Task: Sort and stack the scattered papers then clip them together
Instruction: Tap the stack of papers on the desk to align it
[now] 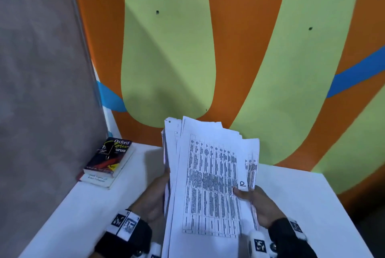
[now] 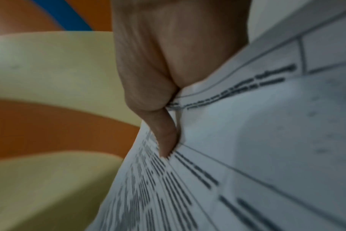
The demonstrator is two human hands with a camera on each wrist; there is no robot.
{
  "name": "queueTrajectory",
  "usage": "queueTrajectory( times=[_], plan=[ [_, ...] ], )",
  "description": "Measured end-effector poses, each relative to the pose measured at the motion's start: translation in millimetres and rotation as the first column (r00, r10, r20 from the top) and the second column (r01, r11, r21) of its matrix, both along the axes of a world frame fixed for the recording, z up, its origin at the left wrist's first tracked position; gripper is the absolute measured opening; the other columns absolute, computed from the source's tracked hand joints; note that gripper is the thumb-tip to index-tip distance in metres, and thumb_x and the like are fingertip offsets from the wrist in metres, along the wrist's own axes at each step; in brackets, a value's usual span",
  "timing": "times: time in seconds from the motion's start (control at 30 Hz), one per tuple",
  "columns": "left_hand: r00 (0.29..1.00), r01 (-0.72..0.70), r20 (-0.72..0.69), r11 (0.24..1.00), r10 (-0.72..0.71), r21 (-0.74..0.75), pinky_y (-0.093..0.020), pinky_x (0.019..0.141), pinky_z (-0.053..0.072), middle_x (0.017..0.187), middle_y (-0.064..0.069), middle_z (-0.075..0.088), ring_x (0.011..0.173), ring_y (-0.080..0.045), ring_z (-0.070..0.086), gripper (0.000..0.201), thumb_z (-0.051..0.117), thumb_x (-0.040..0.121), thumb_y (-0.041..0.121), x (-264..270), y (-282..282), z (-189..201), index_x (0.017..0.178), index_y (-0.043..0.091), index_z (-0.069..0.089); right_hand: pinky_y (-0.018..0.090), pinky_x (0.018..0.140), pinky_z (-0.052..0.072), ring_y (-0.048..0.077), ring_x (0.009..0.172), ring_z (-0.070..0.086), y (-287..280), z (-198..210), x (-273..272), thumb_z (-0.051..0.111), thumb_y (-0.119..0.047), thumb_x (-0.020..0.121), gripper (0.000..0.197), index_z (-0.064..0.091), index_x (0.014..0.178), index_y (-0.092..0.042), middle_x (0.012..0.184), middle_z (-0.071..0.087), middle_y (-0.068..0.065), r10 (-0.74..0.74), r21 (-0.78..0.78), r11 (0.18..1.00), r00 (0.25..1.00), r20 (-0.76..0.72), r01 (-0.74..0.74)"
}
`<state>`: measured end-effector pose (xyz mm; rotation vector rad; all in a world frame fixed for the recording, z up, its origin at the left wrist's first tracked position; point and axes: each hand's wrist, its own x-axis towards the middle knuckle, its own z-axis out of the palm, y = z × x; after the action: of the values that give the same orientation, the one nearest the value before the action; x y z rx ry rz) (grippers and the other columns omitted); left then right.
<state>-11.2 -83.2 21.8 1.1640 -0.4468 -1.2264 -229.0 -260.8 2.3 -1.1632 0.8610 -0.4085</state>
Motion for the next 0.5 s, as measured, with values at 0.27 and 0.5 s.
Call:
queueTrajectory(
  times=[0.27, 0.5],
  plan=[
    [0.740, -0.233, 0.562, 0.924, 0.370, -0.302, -0.030, 0.080, 0.054, 0.092, 0.004, 0.076, 0.089, -0.014, 0.071, 0.015, 0.071, 0.082, 0.031, -2, -41, 54, 0.092, 0.019, 0.071, 0.018, 0.047, 0.039, -0.001, 0.039, 0.040, -22, 66, -1, 0.082, -0.015, 0.073, 0.038, 0.045, 0.070, -0.009, 0.049, 0.044, -0.007, -0.243, -0.498, 0.810, 0.950, 0.195, 0.309],
    [0.712, -0.193, 0.609, 0.931, 0.349, -0.309, -0.022, 0.061, 0.047, 0.070, 0.005, 0.065, 0.056, -0.011, 0.059, 0.031, 0.085, 0.068, 0.033, -4, -60, 49, 0.078, 0.009, 0.069, 0.019, 0.079, 0.057, -0.004, 0.084, 0.068, -20, 82, -11, 0.079, -0.008, 0.075, 0.033, 0.063, 0.100, -0.021, 0.088, 0.073, -0.021, -0.098, -0.610, 0.760, 0.967, 0.235, 0.225]
  ],
)
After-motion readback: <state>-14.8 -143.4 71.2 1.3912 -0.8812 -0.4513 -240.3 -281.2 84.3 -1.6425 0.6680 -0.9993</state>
